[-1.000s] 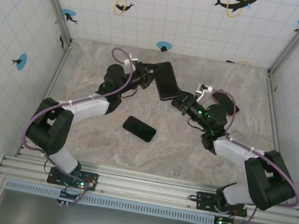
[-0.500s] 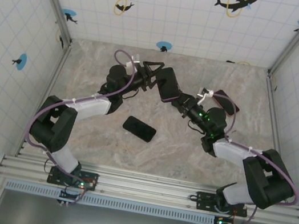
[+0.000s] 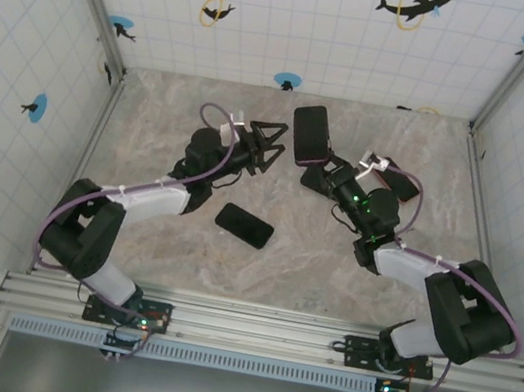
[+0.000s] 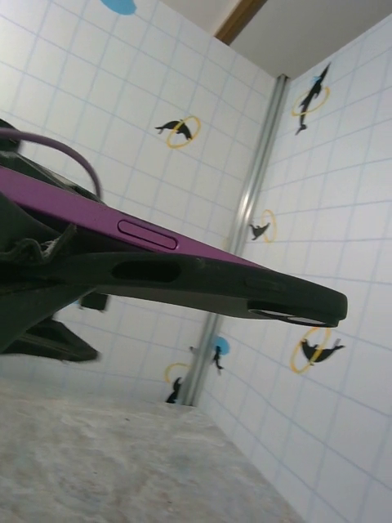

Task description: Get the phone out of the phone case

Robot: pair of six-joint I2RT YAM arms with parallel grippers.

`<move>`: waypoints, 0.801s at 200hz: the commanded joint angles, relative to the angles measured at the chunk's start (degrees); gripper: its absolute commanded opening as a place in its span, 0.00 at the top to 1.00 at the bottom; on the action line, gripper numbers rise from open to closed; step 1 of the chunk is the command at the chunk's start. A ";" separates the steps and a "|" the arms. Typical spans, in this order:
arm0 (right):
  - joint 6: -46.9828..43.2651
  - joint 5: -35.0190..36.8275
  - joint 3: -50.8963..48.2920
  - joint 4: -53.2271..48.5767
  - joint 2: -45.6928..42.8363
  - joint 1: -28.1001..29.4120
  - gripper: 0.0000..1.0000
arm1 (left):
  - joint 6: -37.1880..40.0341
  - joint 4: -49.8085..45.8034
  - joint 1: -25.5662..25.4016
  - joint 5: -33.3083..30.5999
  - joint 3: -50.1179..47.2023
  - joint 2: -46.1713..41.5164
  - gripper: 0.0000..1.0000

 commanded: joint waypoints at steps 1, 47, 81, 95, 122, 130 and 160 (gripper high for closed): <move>-2.54 7.33 0.64 7.29 0.97 0.01 1.00 | -1.88 3.30 -2.64 -4.74 -4.26 -4.94 0.25; -5.68 11.09 3.02 7.89 4.27 1.54 1.00 | -3.55 5.89 -7.84 -11.07 -6.87 -9.21 0.31; -7.23 13.98 3.38 8.41 5.28 3.25 1.00 | -3.46 5.54 -10.35 -13.10 -5.12 -8.47 0.34; -7.82 14.98 3.36 9.11 5.64 3.92 1.00 | -4.75 7.30 -11.05 -13.32 -5.27 -7.11 0.35; -8.22 16.30 3.37 10.10 6.22 4.76 1.00 | -7.05 11.02 -11.93 -14.64 -5.74 -4.59 0.37; -8.22 16.25 3.43 10.22 6.36 4.95 1.00 | -7.25 11.05 -12.11 -14.75 -5.34 -3.92 0.37; -8.52 16.39 3.56 10.41 6.69 5.55 1.00 | -8.35 12.86 -12.29 -14.57 -3.98 -1.42 0.41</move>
